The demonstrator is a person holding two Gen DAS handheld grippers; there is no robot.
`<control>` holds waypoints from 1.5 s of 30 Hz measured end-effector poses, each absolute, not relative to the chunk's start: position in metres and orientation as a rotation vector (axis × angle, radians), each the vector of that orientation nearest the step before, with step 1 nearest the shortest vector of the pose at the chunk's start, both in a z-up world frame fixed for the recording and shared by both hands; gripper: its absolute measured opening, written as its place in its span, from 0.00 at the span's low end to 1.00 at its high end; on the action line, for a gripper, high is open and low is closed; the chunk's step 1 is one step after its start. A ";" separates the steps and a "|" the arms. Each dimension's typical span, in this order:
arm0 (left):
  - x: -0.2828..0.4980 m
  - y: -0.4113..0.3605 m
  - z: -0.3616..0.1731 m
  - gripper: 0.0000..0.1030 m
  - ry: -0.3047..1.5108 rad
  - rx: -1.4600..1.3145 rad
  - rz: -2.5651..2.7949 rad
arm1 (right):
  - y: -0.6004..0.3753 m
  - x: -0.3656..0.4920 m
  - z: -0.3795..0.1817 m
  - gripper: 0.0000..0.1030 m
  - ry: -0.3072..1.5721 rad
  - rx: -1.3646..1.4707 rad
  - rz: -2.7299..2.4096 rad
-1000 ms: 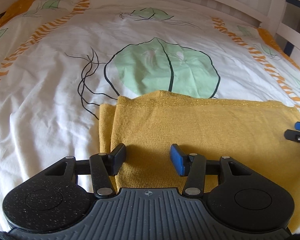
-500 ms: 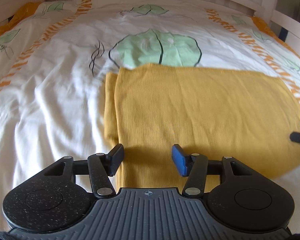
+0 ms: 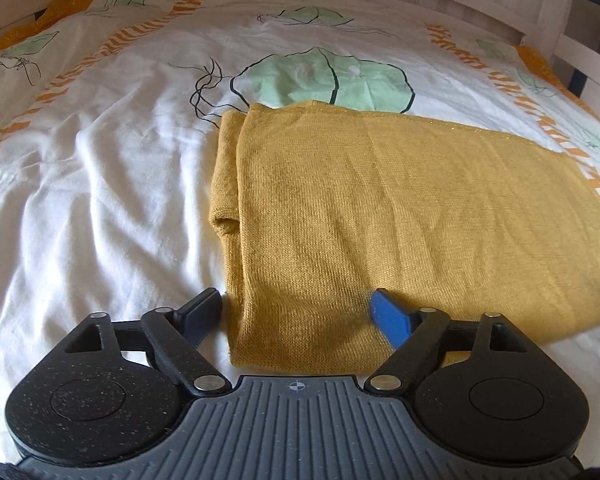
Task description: Fold small clothes
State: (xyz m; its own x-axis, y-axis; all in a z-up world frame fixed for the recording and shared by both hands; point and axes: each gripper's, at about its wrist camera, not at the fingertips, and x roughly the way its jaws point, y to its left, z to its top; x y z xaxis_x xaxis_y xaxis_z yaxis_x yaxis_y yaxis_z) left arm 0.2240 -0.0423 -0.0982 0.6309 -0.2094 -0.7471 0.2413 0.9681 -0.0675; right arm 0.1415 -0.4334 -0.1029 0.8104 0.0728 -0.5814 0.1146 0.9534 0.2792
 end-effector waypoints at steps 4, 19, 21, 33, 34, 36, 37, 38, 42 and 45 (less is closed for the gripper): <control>0.224 -0.048 -0.099 0.85 0.853 0.053 -0.246 | -0.462 0.147 -0.111 0.90 0.617 0.427 -0.020; 0.229 -0.058 -0.099 0.94 0.882 0.073 -0.214 | -0.475 0.185 -0.142 1.00 0.530 0.620 0.207; 0.229 -0.058 -0.099 0.94 0.883 0.074 -0.210 | -0.476 0.182 -0.145 1.00 0.506 0.625 0.215; 0.232 -0.061 -0.096 0.96 0.910 0.074 -0.178 | -0.479 0.177 -0.149 1.00 0.456 0.648 0.224; 0.232 -0.061 -0.096 0.96 0.915 0.072 -0.177 | -0.480 0.177 -0.149 1.00 0.453 0.654 0.226; 0.234 -0.061 -0.093 0.97 0.933 0.068 -0.180 | -0.481 0.176 -0.149 1.00 0.448 0.658 0.228; 0.235 -0.061 -0.091 0.96 0.946 0.062 -0.184 | -0.481 0.176 -0.149 1.00 0.446 0.659 0.228; 0.235 -0.061 -0.089 0.96 0.956 0.051 -0.194 | -0.481 0.176 -0.149 1.00 0.444 0.660 0.229; 0.234 -0.066 -0.068 0.96 0.933 0.009 -0.227 | -0.482 0.175 -0.150 1.00 0.437 0.669 0.233; 0.241 -0.083 -0.046 0.96 0.884 0.044 -0.248 | -0.482 0.175 -0.150 1.00 0.437 0.670 0.234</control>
